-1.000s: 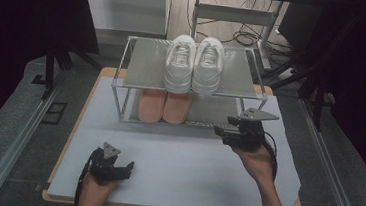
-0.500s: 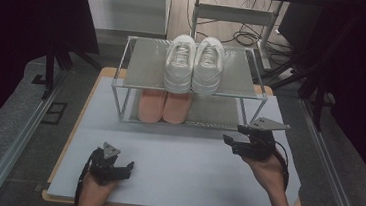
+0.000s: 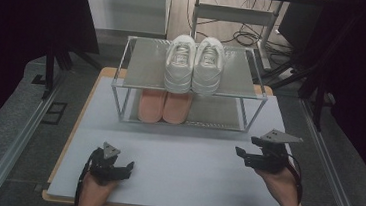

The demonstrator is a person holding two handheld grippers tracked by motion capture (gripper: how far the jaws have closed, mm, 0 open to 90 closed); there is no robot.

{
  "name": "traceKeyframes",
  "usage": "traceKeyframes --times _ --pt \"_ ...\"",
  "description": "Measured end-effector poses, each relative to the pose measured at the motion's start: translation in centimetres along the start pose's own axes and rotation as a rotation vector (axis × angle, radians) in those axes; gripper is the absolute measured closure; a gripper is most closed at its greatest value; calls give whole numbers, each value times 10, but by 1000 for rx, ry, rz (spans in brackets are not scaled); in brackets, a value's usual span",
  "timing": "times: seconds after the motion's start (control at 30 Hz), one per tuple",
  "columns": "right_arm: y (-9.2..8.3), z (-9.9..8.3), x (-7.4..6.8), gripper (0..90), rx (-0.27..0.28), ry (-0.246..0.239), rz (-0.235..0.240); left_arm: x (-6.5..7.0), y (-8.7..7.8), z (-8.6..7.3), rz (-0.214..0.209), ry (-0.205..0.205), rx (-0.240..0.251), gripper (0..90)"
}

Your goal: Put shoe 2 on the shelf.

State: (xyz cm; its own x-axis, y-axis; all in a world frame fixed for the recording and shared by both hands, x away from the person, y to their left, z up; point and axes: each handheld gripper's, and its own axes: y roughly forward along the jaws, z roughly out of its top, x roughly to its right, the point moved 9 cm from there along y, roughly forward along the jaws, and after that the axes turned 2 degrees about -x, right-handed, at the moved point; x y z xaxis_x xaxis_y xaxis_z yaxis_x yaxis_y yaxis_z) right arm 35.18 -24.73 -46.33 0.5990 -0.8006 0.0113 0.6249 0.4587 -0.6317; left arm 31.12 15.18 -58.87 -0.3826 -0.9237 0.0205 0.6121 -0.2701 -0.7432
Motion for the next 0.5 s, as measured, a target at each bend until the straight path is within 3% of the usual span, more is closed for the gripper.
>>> traceKeyframes --times 0.23,0.4,0.5 --pt "-2 -24 13 141 -41 12 -46 0 0 0 0 0 0 137" --pt "1 -46 22 113 -66 16 -84 0 0 0 1 0 1 137" --pt "7 -62 26 47 -83 32 -94 0 0 0 2 0 1 137"
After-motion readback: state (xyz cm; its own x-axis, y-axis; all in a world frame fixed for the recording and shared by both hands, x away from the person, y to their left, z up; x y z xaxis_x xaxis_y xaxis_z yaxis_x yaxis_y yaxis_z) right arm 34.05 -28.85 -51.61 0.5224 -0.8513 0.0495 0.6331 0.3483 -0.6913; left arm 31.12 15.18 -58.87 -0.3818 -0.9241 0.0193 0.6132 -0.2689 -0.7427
